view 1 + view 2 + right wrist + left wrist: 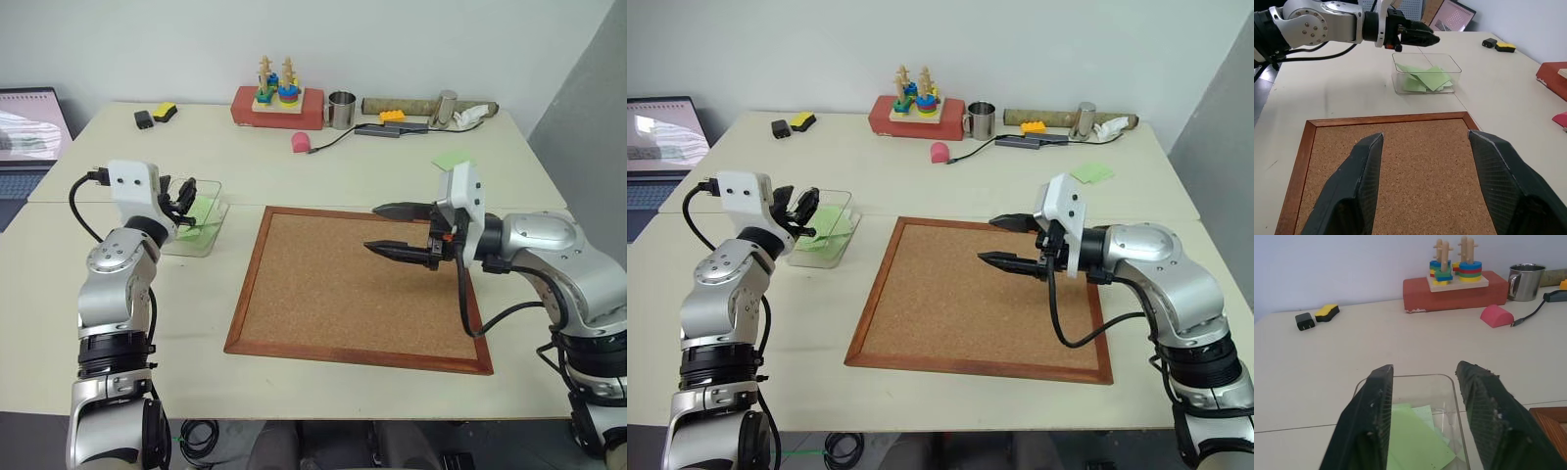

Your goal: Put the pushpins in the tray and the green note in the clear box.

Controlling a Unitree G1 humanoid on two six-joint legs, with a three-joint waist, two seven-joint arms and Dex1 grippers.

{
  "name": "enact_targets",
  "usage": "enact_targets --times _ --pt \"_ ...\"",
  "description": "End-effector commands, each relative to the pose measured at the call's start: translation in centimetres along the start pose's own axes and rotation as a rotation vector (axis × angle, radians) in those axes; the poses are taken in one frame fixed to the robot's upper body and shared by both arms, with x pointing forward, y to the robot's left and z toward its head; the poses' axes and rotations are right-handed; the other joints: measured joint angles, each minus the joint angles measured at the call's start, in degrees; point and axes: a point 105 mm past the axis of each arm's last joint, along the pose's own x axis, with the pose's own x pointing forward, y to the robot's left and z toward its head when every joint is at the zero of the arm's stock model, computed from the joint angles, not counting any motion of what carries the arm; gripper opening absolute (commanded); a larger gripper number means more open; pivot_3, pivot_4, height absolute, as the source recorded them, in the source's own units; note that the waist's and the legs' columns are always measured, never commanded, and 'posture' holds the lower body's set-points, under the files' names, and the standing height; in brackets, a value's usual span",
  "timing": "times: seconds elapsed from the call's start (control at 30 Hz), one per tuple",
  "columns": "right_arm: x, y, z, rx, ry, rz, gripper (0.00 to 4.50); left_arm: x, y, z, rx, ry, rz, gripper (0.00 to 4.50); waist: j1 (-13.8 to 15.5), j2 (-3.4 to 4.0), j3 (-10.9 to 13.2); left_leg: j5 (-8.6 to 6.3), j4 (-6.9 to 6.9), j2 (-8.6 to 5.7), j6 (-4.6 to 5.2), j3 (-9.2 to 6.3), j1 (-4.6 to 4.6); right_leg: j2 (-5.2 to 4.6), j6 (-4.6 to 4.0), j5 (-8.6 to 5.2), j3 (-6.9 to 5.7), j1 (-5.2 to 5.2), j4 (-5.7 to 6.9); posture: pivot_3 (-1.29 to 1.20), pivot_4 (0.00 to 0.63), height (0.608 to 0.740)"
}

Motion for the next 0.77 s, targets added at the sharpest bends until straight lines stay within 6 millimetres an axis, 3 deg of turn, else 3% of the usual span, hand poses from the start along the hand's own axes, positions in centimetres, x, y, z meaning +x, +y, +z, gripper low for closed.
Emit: enact_targets --times 0.03,0.17,0.27,0.33,0.5,0.77 --pt "-0.2 0.0 0.7 -0.048 -0.009 0.002 2.85 -0.1 0.8 2.1 0.025 -0.071 0.016 3.12 0.0 0.00 0.0 0.00 0.00 0.00 0.00 0.00 0.00 0.00 0.00 0.00 0.00 0.00 0.00 0.00 0.150 0.740" --pt "-0.6 -0.3 0.9 -0.057 -0.008 -0.012 2.85 -0.6 -1.6 2.8 0.066 -0.068 -0.162 3.83 0.0 0.00 0.0 0.00 0.00 0.00 0.00 0.00 0.00 0.00 0.00 0.00 -0.01 0.00 0.00 0.00 0.150 0.740" --pt "-1.7 -0.6 1.0 -0.075 -0.001 -0.030 2.85 -2.2 -2.6 3.8 0.214 -0.053 -0.345 3.83 -0.1 0.00 0.0 0.00 -0.01 0.00 0.00 0.01 0.00 0.01 0.00 0.00 0.00 -0.01 -0.01 0.00 0.150 0.740" --pt "-3.0 -0.8 0.4 -0.082 0.026 -0.048 2.85 -3.4 -1.9 4.3 0.316 -0.002 -0.411 3.83 -0.2 -0.06 0.0 0.00 -0.04 0.04 0.00 0.00 -0.02 0.04 -0.01 0.00 -0.01 -0.04 -0.03 0.00 0.150 0.740" --pt "-7.0 -0.8 -1.5 -0.110 0.168 -0.070 2.85 -7.1 -1.3 3.5 0.476 0.174 -0.635 3.83 -0.2 -0.03 0.0 -0.01 -0.09 0.03 0.01 0.07 0.00 0.01 -0.03 -0.03 0.02 -0.04 -0.06 0.00 0.150 0.740" --pt "-14.6 -1.1 -3.6 -0.117 0.442 -0.139 2.85 -10.8 -0.2 0.9 0.490 0.381 -0.790 3.83 -0.1 -0.01 0.0 -0.01 -0.05 0.07 0.02 0.16 0.07 0.02 -0.10 -0.10 0.05 0.01 -0.06 0.00 0.150 0.740"
